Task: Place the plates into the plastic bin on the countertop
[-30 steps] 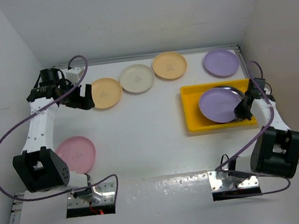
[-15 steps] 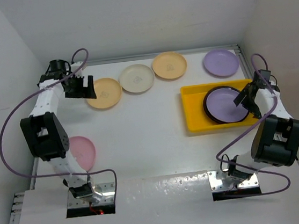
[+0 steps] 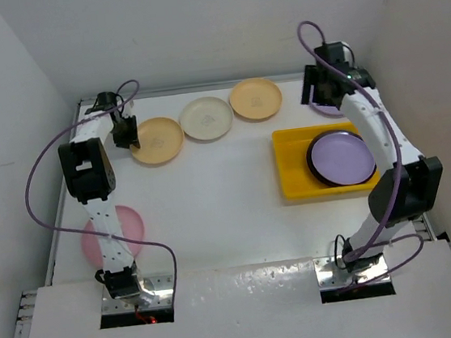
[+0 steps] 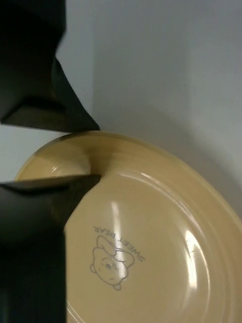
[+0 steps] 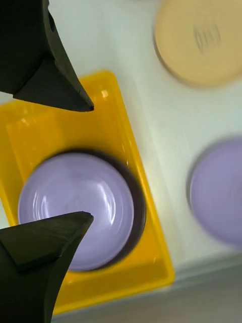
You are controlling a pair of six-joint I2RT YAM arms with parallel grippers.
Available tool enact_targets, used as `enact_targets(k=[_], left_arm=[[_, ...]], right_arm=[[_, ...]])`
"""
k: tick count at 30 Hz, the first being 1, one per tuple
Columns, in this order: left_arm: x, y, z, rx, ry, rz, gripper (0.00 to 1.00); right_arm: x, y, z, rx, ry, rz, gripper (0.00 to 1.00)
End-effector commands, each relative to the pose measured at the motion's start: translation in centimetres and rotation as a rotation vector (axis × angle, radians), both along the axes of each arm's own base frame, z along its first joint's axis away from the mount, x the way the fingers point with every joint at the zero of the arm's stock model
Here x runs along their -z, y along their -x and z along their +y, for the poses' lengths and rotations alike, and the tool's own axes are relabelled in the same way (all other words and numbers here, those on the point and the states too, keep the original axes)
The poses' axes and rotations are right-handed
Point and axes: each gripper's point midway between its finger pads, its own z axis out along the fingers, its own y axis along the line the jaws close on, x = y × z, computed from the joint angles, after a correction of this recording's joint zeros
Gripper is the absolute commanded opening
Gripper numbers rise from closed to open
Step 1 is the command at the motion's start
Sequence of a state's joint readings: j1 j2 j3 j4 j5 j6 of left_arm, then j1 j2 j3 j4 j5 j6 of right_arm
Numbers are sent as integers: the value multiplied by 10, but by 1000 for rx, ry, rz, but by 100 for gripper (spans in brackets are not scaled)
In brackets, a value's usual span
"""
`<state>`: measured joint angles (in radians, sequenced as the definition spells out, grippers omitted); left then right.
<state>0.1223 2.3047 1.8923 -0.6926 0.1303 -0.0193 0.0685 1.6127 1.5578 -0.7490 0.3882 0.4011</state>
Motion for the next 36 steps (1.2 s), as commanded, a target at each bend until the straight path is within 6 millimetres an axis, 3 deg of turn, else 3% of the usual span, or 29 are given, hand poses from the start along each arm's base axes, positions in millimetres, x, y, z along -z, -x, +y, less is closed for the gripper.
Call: enact_targets(k=[1,2,3,4,5,6,7,8,10,11,12,13,15,16,19,22,26,27,28,32,35,36], left_arm=[[22,6,-21,39,84,51,36],[21,6,-18,21,108,50,16],[21,6,-13,11,117,49,4],[15,5,-13,12,115,37,0],[1,7,-8,17,120,18,0],[-10,5,-6,27,134,-9,0],[-23,7,-8,49,140,-27,0],[-39,5,-11,76,143,-62,0],[-100,2,-17,164,132,-192,0],[-121,3,-24,200,131,-238,0],[-144,3,-33,235,134,-288,0],[-182,7,-52,300,137,-370,0],[-208,14,-74,362,148,-416,0],[-216,21,-84,381,152,-414,0],[-214,36,-119,448,184,-362,0],[-221,40,-132,479,206,-366,0],[-231,45,-147,529,262,-380,0],[-233,47,-151,544,284,-382,0],[-238,47,-154,559,301,-395,0],[-242,55,-167,609,379,-393,0],[-243,60,-174,618,397,-389,0],[-241,62,-175,622,408,-381,0]], right_arm=[[-5,-17,63,-172,-32,5,77],[-7,-27,91,-227,-91,-14,76],[-14,-33,105,-242,-137,-41,71],[-2,-39,119,-267,-168,-21,69],[-11,-39,158,-374,-251,-36,68],[-17,-47,173,-400,-285,-74,66],[-4,-49,193,-446,-298,-46,65],[-27,-53,219,-514,-335,-97,65],[-22,-55,247,-579,-341,-90,70],[-37,-58,274,-654,-374,-118,74],[-29,-59,288,-690,-370,-105,77],[-44,-62,301,-727,-389,-142,81],[-36,-64,329,-779,-432,-129,84],[-47,-69,337,-782,-457,-172,84],[-40,-74,352,-789,-504,-184,84],[-26,-77,348,-752,-522,-158,79],[-7,-74,337,-724,-514,-122,60],[-7,-73,337,-724,-514,-126,58],[9,-69,335,-718,-509,-91,58],[33,-66,328,-690,-490,-31,54],[44,-64,327,-682,-495,-10,37],[46,-62,328,-688,-501,-1,19]])
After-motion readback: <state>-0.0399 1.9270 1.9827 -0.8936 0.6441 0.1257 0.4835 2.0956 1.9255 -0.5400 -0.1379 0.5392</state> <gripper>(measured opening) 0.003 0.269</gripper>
